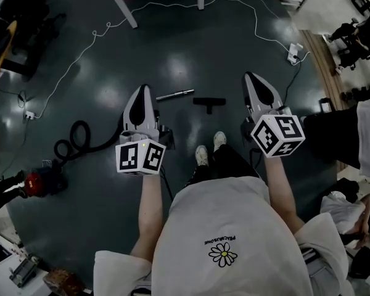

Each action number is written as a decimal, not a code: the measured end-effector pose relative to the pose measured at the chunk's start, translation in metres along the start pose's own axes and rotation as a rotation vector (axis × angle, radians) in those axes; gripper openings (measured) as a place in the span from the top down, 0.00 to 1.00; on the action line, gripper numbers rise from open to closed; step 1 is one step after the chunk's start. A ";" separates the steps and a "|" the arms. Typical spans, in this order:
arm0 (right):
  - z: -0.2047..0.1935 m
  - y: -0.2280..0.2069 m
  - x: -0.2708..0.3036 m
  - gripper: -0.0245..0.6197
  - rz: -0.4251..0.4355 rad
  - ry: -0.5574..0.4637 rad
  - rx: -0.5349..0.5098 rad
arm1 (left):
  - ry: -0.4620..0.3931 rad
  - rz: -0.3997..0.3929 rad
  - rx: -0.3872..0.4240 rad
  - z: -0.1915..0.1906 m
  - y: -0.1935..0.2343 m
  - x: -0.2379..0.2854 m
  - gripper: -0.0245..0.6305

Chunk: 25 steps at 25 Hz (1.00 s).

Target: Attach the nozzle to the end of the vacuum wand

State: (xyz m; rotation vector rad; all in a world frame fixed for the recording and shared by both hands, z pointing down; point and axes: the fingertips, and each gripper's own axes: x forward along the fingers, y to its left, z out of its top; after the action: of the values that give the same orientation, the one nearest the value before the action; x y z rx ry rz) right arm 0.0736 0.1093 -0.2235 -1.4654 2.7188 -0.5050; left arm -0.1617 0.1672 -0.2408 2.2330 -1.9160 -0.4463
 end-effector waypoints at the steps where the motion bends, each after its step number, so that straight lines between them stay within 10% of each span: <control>1: -0.002 -0.005 0.007 0.95 0.001 0.010 0.002 | 0.004 0.008 -0.006 -0.003 0.003 0.007 0.96; 10: -0.016 -0.066 0.080 0.95 0.046 0.093 0.036 | 0.126 0.074 -0.053 -0.062 0.018 0.075 0.96; 16: -0.089 -0.117 0.140 0.95 0.056 0.155 0.031 | 0.242 0.069 -0.075 -0.172 0.051 0.122 0.96; 20: -0.203 -0.166 0.191 0.95 0.098 0.154 -0.006 | 0.257 0.031 -0.074 -0.305 0.102 0.149 0.96; 25: -0.463 -0.262 0.246 0.95 0.089 0.209 -0.030 | 0.296 -0.059 -0.008 -0.550 0.185 0.154 0.94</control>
State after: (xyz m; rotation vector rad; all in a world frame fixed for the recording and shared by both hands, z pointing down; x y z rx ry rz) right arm 0.0734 -0.0976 0.3251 -1.3621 2.9468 -0.6502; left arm -0.1334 -0.0524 0.3176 2.2094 -1.6990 -0.1212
